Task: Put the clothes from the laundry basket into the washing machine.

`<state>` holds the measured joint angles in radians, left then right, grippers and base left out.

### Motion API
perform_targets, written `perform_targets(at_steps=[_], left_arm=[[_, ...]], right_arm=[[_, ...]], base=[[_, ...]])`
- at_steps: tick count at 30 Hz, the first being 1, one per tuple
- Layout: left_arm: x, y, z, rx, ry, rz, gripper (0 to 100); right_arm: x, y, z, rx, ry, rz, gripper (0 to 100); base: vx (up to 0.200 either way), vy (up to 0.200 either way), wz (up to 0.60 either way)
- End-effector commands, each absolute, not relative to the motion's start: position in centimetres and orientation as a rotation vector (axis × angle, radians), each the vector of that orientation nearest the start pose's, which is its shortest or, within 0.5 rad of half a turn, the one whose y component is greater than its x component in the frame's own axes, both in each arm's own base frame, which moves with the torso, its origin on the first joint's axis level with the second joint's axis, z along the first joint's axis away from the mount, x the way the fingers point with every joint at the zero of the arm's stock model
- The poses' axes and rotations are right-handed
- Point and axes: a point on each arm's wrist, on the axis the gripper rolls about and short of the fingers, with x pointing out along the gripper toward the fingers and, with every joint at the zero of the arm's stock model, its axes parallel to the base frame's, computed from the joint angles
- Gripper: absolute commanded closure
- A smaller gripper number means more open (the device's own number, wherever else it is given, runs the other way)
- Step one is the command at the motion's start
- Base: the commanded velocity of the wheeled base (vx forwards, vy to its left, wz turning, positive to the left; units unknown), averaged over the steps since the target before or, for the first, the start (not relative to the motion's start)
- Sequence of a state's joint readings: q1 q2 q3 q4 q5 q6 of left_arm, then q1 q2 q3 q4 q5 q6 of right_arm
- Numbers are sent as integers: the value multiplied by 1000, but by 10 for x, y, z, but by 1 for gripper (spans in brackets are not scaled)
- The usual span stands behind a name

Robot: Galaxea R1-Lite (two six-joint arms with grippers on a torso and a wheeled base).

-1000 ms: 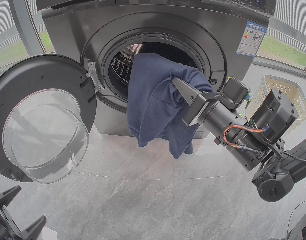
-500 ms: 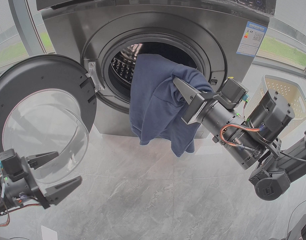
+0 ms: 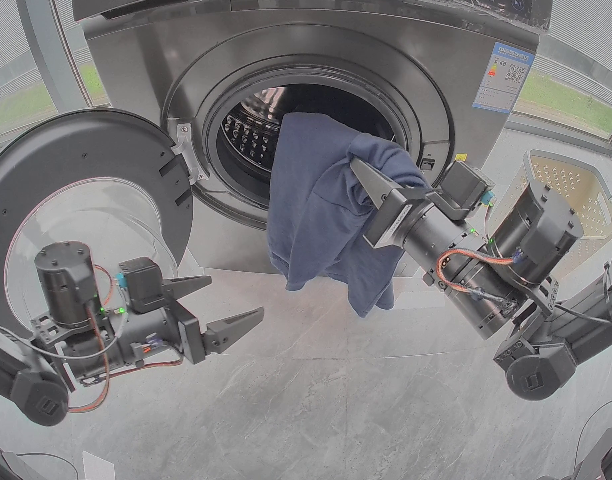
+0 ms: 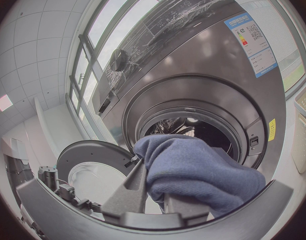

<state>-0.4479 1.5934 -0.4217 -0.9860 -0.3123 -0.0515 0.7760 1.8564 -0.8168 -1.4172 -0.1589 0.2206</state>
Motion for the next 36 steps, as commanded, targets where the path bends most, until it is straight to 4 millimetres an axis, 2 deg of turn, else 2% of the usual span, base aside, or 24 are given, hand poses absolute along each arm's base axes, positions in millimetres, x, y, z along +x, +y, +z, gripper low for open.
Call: perform_targets(at_steps=[1, 12, 15, 25, 30, 36], left_arm=[[249, -141, 118, -36, 299, -760, 0], [277, -161, 101, -38, 302, -787, 0], [288, -165, 92, -36, 316, -780, 0], [306, -178, 72, -43, 272, -787, 0], [314, -183, 70, -47, 239, -782, 0], [332, -190, 68, -53, 183, -739, 0]], right_arm=[[240, 229, 213, 384, -273, 642, 100], [237, 232, 213, 387, -274, 654, 100], [237, 233, 213, 387, -275, 662, 100], [234, 233, 215, 390, -278, 670, 100], [231, 235, 215, 391, -275, 679, 100], [230, 235, 217, 391, -283, 678, 100]], base=[[0, 0, 0], [0, 0, 0], [0, 0, 0], [0, 0, 0], [0, 0, 0], [0, 0, 0]])
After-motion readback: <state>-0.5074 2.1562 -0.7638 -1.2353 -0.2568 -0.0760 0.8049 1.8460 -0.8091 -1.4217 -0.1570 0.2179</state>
